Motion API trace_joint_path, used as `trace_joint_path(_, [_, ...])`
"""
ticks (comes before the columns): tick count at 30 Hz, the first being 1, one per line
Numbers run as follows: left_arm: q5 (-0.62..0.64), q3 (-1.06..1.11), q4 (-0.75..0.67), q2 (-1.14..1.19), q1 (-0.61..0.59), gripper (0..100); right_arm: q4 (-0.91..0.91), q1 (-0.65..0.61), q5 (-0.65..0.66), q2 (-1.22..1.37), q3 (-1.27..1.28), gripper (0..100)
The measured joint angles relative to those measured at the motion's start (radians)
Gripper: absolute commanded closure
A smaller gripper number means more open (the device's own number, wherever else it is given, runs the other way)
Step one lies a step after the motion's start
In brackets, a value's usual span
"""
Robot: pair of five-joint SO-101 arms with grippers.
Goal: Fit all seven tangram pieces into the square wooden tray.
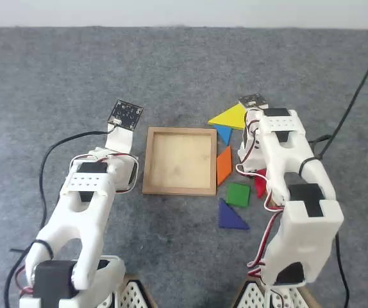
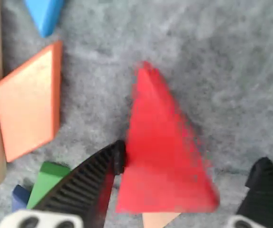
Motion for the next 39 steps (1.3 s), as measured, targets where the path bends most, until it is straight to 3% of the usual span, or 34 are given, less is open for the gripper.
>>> trace_joint_path(8, [0.000, 0.000, 0.000, 0.000, 0.000, 96, -0.028, 0.000, 0.052, 0.000, 0.000, 70.7])
trace_joint_path(16, [0.000, 0.000, 0.000, 0.000, 0.000, 96, -0.018, 0.018, 0.029, 0.028, -0.028, 64.1])
trace_joint_path(39, [0.000, 0.000, 0.011, 0.000, 0.000, 96, 0.130, 0.048, -0.011, 0.141, -0.187, 64.5])
